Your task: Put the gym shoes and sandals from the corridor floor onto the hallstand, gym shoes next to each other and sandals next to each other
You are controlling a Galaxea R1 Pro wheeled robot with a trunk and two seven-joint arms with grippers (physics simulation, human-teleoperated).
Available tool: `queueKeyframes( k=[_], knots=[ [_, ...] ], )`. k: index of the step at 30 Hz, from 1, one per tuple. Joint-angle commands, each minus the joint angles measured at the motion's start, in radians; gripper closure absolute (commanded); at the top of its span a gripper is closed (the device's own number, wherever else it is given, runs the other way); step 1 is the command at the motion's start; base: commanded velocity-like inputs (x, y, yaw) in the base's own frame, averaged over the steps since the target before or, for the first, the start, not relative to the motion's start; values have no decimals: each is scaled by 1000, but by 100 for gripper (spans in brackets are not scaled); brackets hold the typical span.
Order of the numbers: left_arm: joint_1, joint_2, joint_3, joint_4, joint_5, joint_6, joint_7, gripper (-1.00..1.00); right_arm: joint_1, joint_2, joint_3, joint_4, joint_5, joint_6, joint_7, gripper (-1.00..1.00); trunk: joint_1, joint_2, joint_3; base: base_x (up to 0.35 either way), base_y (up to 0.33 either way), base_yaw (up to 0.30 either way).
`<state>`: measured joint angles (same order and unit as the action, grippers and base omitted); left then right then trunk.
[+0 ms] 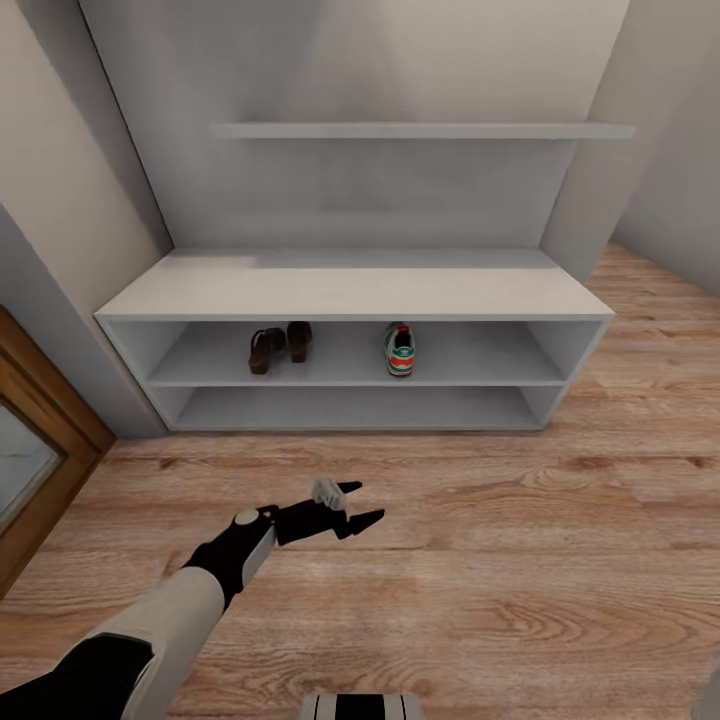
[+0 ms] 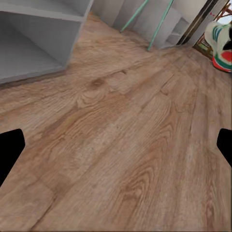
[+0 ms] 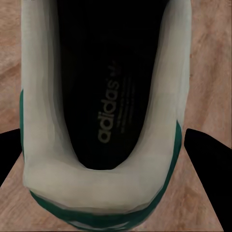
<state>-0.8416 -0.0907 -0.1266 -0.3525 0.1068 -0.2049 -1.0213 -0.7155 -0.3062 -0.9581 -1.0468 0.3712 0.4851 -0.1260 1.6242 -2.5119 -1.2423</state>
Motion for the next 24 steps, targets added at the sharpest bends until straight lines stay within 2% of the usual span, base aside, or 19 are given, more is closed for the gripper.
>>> queueKeyframes(
  k=[1, 3, 4, 5, 6, 7, 8, 9, 12, 14, 17, 18, 21, 24],
  knots=[
    [-1, 1, -8, 3, 9, -3, 0, -100, -1, 10, 75, -2, 23, 7, 0, 100, 0, 0, -1, 0, 0, 0],
    [-1, 3, -7, 11, 9, -4, 0, -100, -1, 25, 234, 18, 19, 7, 1, 100, 0, 0, -1, 0, 0, 0],
    [-1, 3, -7, 15, 8, -4, 0, -100, -1, 31, 349, 54, 15, 8, 2, 100, 0, 0, -1, 0, 0, 0],
    [-1, 3, -7, 17, 8, -4, 0, -100, -1, 36, 414, 83, 8, 9, 2, 100, 0, 0, -1, 0, 0, 0],
    [-1, 3, -7, 18, 8, -4, 0, -100, -1, 55, 487, 116, -14, 9, 2, 100, 0, 0, -1, 0, 0, 0],
    [-1, 3, -7, 19, 8, -4, 0, -100, -1, 79, 518, 130, -35, 10, 2, 100, 0, 0, -1, 0, 0, 0],
    [-1, 3, -7, 20, 8, -3, 0, -100, -1, 107, 538, 138, -55, 13, 2, 100, 0, 0, -1, 0, 0, 0],
    [-1, 2, -8, 20, 7, -3, 0, -100, -1, 146, 557, 148, -74, 16, 3, 100, 0, 0, -1, 0, 0, 0],
    [-1, 1, -9, 21, 7, -3, 0, -100, -1, 208, 594, 165, -89, 20, 3, 100, 0, 0, -1, 0, 0, 0],
    [-1, 0, -10, 21, 7, -4, 0, -100, -1, 232, 636, 192, -93, 22, 4, 100, 0, 0, -1, 0, 0, 0],
    [-1, 0, -10, 21, 7, -4, 0, -100, -1, 255, 696, 249, -95, 22, 5, 100, 0, 0, -1, 0, 0, 0],
    [-1, 0, -10, 21, 7, -4, 0, -100, -1, 261, 702, 259, -96, 22, 5, 100, 0, 0, -1, 0, 0, 0],
    [-1, -1, -10, 21, 8, -3, 0, -100, -8, 301, 722, 303, -95, 23, 6, 100, 0, 0, -1, 0, 0, 0],
    [-1, -1, -10, 21, 8, -3, -1, -100, -16, 320, 727, 313, -95, 23, 6, 100, 0, 0, -1, 0, 0, 0]
  ],
)
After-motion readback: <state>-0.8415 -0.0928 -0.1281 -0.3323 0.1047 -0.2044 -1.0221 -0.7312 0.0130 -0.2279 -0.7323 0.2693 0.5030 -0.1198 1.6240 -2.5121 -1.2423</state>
